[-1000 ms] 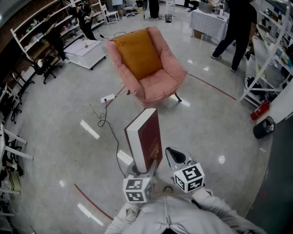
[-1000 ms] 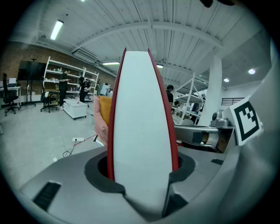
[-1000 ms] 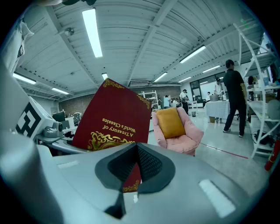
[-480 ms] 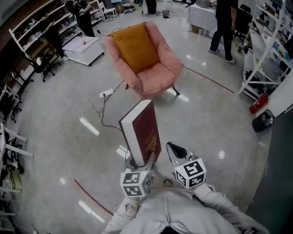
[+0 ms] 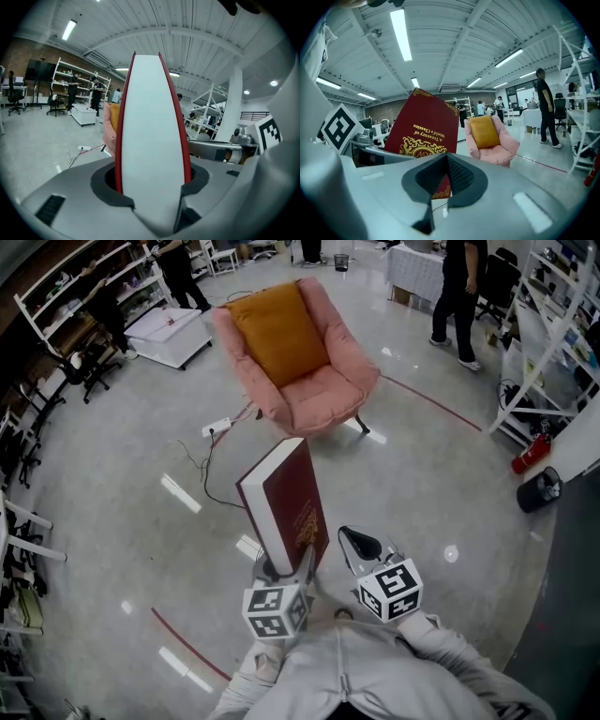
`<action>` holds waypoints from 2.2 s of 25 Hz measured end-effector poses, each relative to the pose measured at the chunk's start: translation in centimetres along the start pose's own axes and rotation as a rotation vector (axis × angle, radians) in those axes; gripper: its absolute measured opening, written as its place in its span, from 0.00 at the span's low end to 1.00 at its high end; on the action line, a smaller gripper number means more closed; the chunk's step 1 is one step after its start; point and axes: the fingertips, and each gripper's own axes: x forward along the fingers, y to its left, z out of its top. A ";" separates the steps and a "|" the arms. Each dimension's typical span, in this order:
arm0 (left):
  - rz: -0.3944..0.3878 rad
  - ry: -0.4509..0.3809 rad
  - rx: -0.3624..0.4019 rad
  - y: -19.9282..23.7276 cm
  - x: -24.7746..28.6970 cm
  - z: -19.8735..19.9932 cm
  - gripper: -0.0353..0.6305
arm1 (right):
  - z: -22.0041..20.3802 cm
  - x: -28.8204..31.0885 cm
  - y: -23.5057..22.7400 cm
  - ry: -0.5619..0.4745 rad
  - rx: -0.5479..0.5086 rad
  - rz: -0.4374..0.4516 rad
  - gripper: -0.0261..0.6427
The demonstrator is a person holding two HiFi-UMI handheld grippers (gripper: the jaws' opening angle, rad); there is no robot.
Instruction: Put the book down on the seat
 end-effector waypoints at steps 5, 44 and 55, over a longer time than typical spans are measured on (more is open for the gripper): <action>-0.003 -0.003 0.005 1.7 2.7 1.7 0.42 | 1.3 3.3 -1.3 0.000 -0.004 0.001 0.04; -0.057 0.044 0.024 16.5 16.0 11.9 0.42 | 7.6 24.1 -4.3 0.036 0.006 -0.039 0.04; -0.024 0.066 0.048 18.2 20.9 14.5 0.42 | 9.2 28.2 -9.2 0.037 0.015 -0.043 0.04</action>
